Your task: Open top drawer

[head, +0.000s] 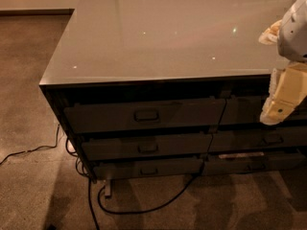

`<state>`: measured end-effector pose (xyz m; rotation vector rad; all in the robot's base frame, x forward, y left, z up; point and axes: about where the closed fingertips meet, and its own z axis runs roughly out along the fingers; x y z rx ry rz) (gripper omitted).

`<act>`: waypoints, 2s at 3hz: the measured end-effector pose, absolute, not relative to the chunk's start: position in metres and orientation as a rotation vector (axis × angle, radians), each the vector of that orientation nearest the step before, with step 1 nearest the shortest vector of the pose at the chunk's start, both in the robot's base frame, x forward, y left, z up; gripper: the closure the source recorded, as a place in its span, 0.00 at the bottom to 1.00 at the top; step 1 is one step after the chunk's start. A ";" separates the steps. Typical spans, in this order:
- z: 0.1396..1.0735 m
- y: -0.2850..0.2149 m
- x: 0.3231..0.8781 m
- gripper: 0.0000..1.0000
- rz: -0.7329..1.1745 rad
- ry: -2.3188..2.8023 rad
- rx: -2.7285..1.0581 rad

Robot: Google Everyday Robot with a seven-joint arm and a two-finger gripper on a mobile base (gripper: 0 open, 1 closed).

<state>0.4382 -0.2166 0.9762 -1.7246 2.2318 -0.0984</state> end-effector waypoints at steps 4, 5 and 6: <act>0.965 -0.204 0.469 0.00 -0.315 2.027 -1.829; 0.944 -0.184 0.486 0.00 -0.454 1.946 -1.927; 0.913 -0.172 0.495 0.00 -0.482 1.910 -2.022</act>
Offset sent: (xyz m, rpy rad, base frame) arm 0.0079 -0.0235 0.0117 0.0552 -0.0509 -0.0172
